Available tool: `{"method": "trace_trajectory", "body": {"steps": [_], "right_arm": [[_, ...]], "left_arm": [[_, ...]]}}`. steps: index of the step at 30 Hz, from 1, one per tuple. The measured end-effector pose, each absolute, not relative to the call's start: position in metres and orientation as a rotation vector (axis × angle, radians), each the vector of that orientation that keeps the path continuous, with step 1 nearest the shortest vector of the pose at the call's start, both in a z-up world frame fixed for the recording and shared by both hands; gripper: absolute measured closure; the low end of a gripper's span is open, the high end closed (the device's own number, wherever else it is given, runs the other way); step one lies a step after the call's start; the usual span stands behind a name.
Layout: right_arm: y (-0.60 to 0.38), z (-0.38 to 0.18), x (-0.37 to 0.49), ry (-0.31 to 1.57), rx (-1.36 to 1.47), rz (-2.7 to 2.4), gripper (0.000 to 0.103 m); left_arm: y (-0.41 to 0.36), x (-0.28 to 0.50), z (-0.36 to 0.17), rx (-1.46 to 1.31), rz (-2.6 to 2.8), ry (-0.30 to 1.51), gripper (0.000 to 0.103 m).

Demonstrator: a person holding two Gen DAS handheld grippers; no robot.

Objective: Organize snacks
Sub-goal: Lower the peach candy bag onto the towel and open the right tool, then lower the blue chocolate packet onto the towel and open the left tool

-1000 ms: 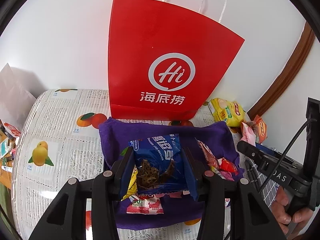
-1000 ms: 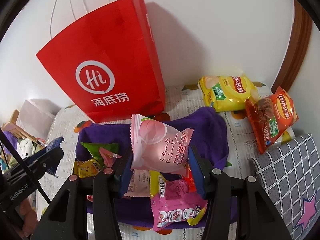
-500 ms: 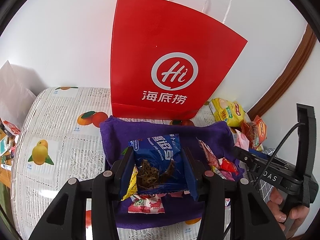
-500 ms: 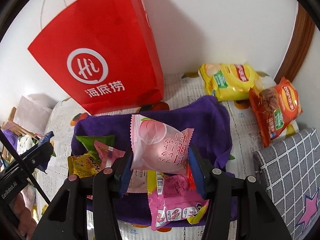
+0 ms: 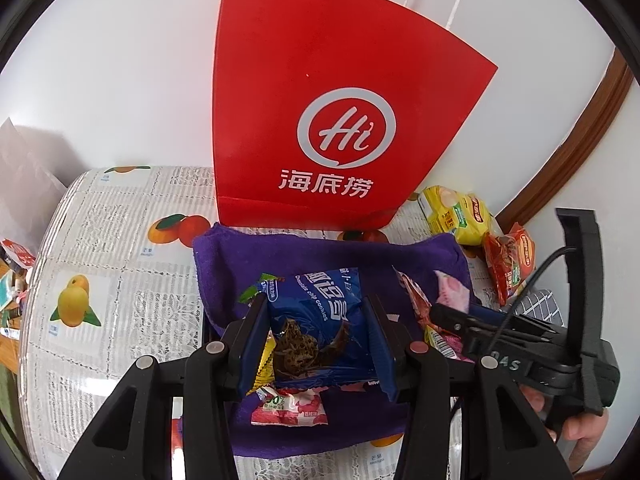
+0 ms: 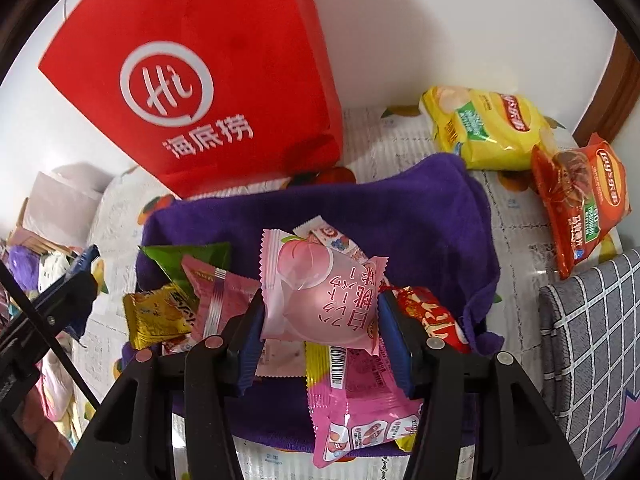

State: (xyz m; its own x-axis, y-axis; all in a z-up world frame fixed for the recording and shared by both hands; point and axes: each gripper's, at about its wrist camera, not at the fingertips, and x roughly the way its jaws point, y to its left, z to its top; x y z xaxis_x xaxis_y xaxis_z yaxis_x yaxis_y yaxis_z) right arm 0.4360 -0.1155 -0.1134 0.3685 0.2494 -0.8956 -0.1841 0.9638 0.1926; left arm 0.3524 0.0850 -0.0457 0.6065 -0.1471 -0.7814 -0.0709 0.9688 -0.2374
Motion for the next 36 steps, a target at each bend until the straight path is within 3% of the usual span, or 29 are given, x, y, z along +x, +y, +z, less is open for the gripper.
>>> {"method": "trace_trajectory", "body": {"steps": [11, 28, 36], "right_arm": [[-0.111, -0.125, 0.441, 1.196, 0.045, 0.27, 0.044], [-0.116, -0.119, 0.442, 1.199, 0.064, 0.274, 0.029], [-0.127, -0.1, 0.436, 1.156, 0.087, 0.263, 0.028]], "left_arm": [[0.079, 0.352, -0.046, -0.24, -0.057, 0.927, 0.058], [0.08, 0.355, -0.05, -0.243, -0.058, 0.942, 0.058], [0.077, 0.36, -0.058, -0.25, -0.069, 0.975, 0.057]]}}
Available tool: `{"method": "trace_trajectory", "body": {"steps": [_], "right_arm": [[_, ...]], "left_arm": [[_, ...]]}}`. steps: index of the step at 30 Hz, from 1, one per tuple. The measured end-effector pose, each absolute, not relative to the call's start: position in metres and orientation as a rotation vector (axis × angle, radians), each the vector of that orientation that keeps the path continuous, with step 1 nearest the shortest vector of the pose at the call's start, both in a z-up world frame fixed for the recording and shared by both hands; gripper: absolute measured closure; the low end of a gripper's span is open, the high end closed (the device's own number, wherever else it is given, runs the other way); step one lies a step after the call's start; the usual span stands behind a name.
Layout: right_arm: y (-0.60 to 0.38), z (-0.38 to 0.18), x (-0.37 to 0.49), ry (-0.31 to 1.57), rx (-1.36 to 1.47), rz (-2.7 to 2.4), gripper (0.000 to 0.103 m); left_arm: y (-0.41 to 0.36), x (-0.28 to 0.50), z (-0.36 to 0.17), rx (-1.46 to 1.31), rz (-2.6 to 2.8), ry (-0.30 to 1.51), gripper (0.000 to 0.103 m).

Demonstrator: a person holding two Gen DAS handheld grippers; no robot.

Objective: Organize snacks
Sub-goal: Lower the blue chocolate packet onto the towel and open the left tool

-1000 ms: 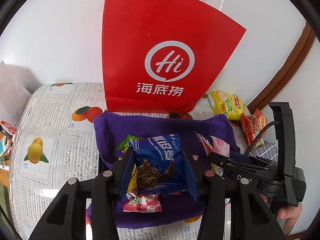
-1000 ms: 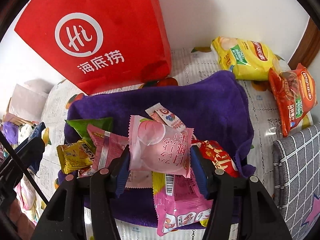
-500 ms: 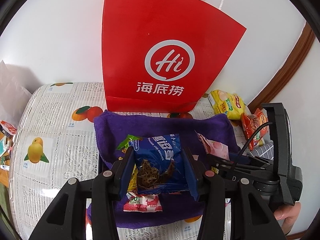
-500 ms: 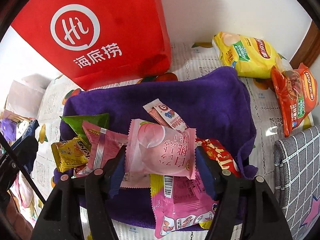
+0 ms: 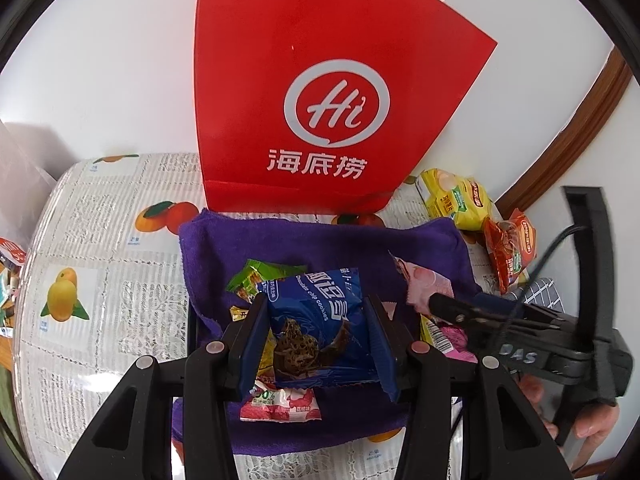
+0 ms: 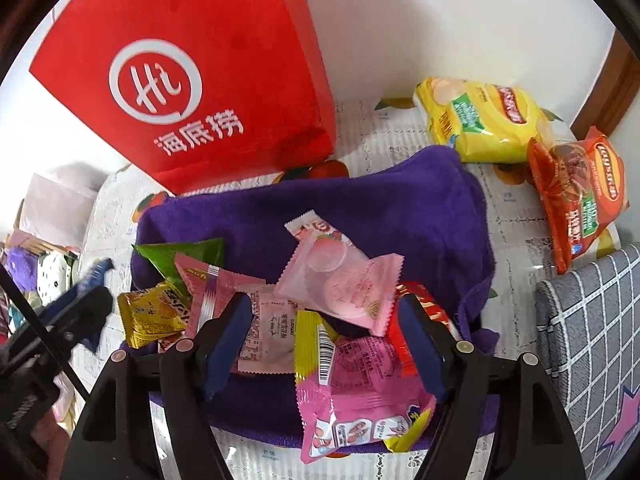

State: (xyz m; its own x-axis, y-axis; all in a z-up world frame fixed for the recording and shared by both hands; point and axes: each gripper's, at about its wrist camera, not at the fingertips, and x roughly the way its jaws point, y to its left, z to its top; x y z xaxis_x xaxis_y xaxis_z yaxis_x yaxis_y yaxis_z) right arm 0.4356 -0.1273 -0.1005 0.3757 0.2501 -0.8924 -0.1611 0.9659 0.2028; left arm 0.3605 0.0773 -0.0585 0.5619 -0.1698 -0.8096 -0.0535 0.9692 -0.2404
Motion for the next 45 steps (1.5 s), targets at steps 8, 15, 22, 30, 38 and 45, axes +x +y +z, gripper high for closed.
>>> {"method": "trace_trajectory", "body": {"steps": [8, 15, 22, 30, 38, 45], "right_arm": [[-0.15, -0.059, 0.416, 1.03, 0.137, 0.26, 0.028], [-0.157, -0.043, 0.407, 0.98, 0.16, 0.267, 0.028], [-0.157, -0.044, 0.407, 0.977, 0.161, 0.271, 0.028], [-0.157, -0.046, 0.408, 0.976, 0.152, 0.27, 0.028], [-0.155, -0.047, 0.408, 0.978, 0.146, 0.26, 0.028], [-0.153, -0.047, 0.408, 0.977, 0.138, 0.258, 0.028]], "left_arm": [[0.072, 0.368, -0.075, -0.255, -0.067, 1.039, 0.057], [0.071, 0.373, -0.087, -0.264, -0.055, 1.091, 0.057], [0.063, 0.374, -0.092, -0.232, -0.039, 1.111, 0.057], [0.06, 0.377, -0.095, -0.206, -0.021, 1.127, 0.057], [0.058, 0.377, -0.096, -0.196, -0.016, 1.128, 0.056], [0.058, 0.377, -0.096, -0.195, -0.016, 1.123, 0.052]]}}
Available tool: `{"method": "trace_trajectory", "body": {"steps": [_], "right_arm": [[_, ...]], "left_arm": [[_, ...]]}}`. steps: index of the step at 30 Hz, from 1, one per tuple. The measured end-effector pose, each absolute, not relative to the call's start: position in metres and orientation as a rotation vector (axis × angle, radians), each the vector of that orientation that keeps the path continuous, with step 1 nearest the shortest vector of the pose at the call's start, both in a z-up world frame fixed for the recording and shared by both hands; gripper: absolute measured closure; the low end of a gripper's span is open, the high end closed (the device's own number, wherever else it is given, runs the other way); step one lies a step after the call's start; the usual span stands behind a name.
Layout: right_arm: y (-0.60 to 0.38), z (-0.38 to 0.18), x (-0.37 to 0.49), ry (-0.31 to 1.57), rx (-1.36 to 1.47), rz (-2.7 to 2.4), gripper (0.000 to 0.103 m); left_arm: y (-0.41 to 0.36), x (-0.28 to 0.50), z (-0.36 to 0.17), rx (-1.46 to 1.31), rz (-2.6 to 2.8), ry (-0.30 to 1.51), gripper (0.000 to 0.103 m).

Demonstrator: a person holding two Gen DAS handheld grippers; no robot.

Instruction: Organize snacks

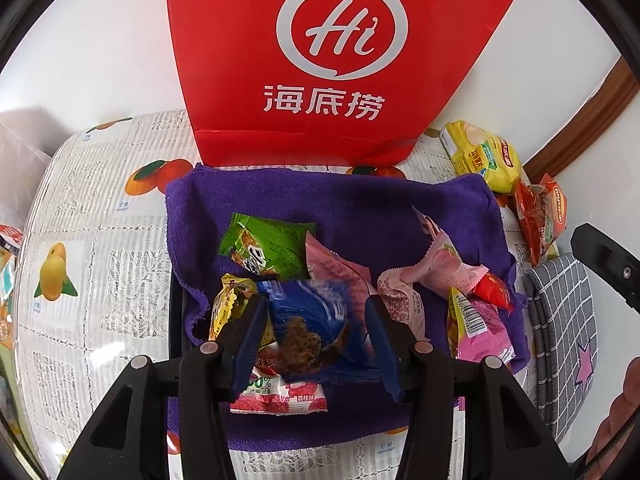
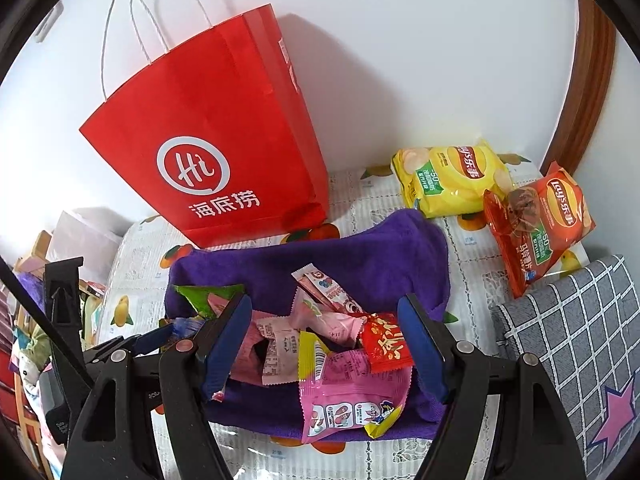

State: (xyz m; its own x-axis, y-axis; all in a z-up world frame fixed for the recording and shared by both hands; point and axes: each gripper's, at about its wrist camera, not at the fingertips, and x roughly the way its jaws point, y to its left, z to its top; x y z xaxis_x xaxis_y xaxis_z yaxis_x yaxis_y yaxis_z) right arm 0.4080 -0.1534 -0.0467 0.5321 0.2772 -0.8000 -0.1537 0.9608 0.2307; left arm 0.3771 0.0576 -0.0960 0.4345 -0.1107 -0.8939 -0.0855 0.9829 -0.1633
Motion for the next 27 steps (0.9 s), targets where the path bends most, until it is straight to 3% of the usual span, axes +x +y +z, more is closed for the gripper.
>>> {"method": "trace_trajectory", "body": {"steps": [2, 27], "right_arm": [[-0.153, -0.047, 0.408, 0.977, 0.138, 0.257, 0.028], [-0.136, -0.02, 0.386, 0.882, 0.023, 0.249, 0.028]], "left_arm": [[0.058, 0.376, -0.094, -0.182, -0.012, 1.12, 0.048], [0.055, 0.358, -0.05, -0.127, -0.023, 0.976, 0.034]]}}
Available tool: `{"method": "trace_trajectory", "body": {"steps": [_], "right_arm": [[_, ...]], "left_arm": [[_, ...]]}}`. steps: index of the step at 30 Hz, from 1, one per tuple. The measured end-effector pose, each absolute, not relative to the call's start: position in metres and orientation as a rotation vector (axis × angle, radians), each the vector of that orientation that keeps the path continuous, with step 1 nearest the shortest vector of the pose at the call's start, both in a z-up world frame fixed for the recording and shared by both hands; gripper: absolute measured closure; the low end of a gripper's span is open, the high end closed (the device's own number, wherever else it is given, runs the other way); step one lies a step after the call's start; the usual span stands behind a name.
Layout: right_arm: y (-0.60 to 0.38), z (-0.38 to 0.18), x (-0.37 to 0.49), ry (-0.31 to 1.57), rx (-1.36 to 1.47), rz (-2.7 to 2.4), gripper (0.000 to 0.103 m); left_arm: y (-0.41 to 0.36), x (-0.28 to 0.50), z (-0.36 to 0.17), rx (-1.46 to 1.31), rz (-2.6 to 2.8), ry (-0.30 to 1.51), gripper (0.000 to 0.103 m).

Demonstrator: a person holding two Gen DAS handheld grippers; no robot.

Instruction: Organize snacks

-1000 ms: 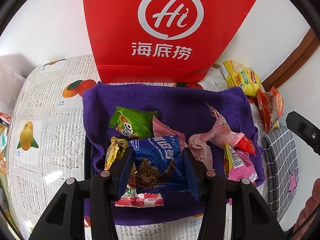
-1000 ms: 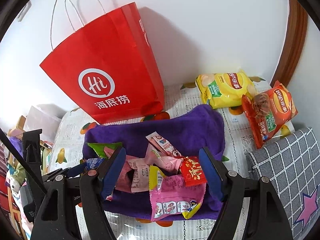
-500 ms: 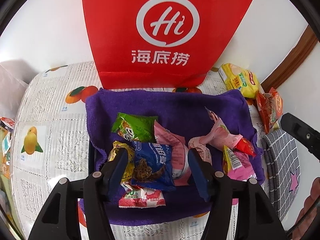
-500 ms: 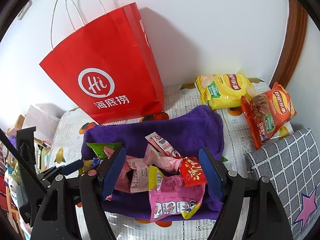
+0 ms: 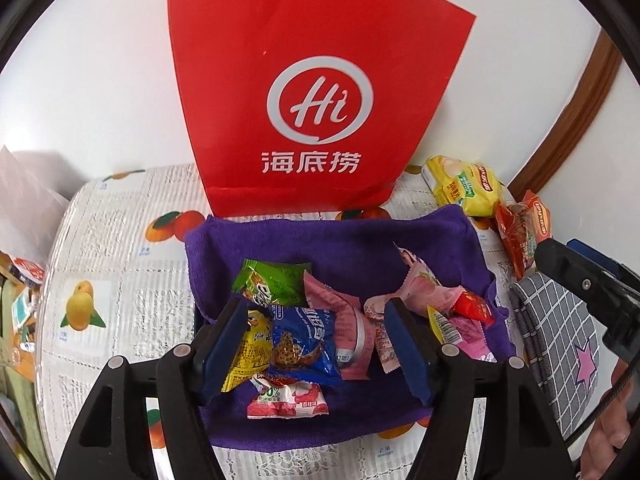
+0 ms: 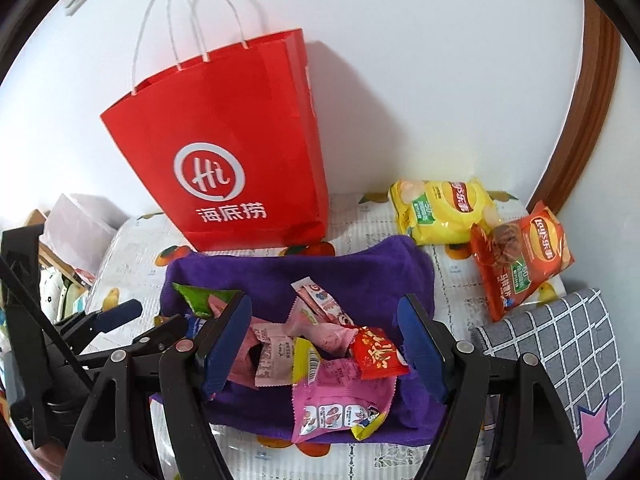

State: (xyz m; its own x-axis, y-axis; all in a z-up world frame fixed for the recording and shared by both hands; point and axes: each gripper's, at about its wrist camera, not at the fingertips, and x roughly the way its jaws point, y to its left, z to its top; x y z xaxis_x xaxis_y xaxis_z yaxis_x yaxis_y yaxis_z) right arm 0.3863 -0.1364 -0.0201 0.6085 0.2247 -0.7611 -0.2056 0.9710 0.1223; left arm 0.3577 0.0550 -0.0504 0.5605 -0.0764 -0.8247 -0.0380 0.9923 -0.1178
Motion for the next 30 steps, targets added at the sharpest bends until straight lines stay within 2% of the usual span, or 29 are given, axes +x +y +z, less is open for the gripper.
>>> {"method": "trace_trajectory", "body": {"steps": [5, 19, 23, 25, 27, 30], "right_arm": [[-0.129, -0.012, 0.368, 0.862, -0.006, 0.269, 0.028], [-0.177, -0.002, 0.266, 0.89, 0.064, 0.195, 0.028], [-0.19, 0.003, 0.223, 0.855, 0.076, 0.18, 0.018], [-0.193, 0.005, 0.2, 0.843, 0.075, 0.169, 0.017], [-0.195, 0.007, 0.179, 0.826, 0.086, 0.173, 0.015], [-0.193, 0.01, 0.146, 0.8, 0.08, 0.17, 0.01]], "left_arm": [[0.05, 0.354, -0.043, -0.107, -0.024, 0.957, 0.027], [0.021, 0.298, -0.008, -0.082, -0.085, 0.899, 0.027], [0.013, 0.26, -0.012, -0.11, -0.119, 0.924, 0.027], [0.009, 0.234, -0.011, -0.106, -0.122, 0.919, 0.027], [0.006, 0.213, -0.009, -0.104, -0.114, 0.912, 0.019], [0.006, 0.176, -0.003, -0.091, -0.086, 0.87, 0.012]]}}
